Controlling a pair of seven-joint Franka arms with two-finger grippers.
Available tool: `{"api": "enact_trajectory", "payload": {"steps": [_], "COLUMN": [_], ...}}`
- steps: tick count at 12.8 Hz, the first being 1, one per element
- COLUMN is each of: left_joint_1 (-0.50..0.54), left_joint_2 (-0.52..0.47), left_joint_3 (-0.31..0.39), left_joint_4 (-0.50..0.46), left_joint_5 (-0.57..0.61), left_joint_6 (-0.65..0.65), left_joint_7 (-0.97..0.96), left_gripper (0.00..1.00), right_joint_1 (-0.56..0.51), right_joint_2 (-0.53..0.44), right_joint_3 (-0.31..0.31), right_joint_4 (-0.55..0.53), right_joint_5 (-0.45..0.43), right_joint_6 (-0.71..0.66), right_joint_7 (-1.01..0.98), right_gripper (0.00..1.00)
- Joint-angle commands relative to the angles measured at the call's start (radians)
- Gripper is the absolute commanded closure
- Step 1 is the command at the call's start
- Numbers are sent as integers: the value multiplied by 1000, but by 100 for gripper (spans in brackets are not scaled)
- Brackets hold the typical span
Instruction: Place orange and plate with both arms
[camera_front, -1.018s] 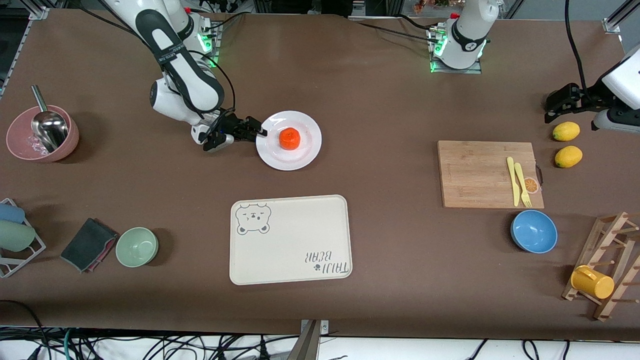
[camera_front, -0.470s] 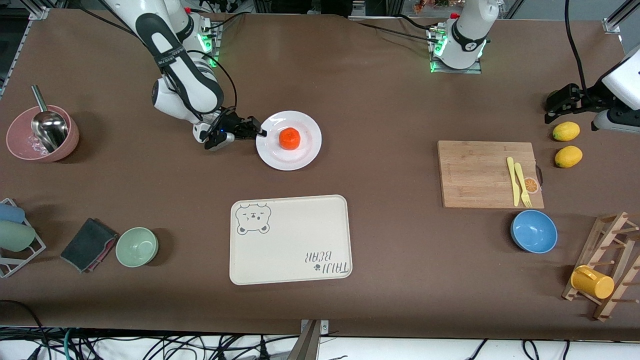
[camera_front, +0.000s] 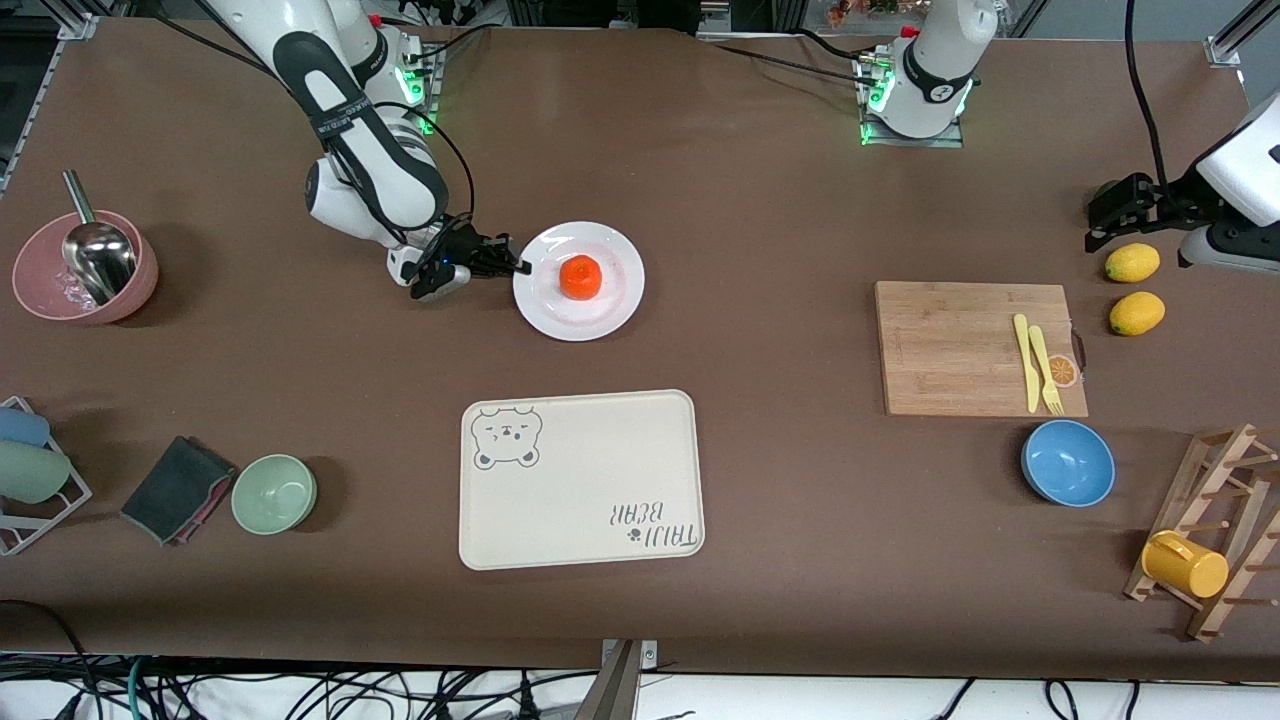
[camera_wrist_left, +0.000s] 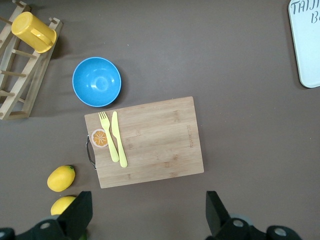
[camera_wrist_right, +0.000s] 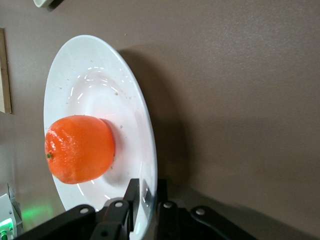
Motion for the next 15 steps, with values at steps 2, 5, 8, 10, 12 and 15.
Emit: {"api": "enact_trajectory", "payload": {"steps": [2, 5, 8, 10, 12, 15], "left_joint_1": [69, 88, 88, 88, 86, 88], "left_joint_2": [-26, -46, -64, -62, -53, -50], "left_joint_3": [1, 3, 0, 1, 1, 0], "left_joint_4": [-10, -10, -10, -9, -9, -9], "left_joint_5": [-17, -20, -17, -18, -25, -28], "left_joint_6": [-21, -51, -83, -87, -87, -87], "left_joint_7": [29, 31, 29, 29, 28, 29], "left_gripper": [0, 0, 0, 0, 0, 0], "right_joint_1": [-5, -5, -5, -5, -5, -5], "right_joint_2": [0, 2, 19, 17, 19, 19], "right_joint_3": [11, 11, 9, 9, 9, 8], "right_joint_4": [10, 7, 7, 7, 7, 7], "right_joint_5": [27, 27, 29, 29, 29, 29], "right_joint_6": [13, 13, 15, 15, 13, 13], "right_joint_7": [-29, -38, -61, -61, -61, -61], "right_gripper": [80, 81, 83, 83, 83, 83]}}
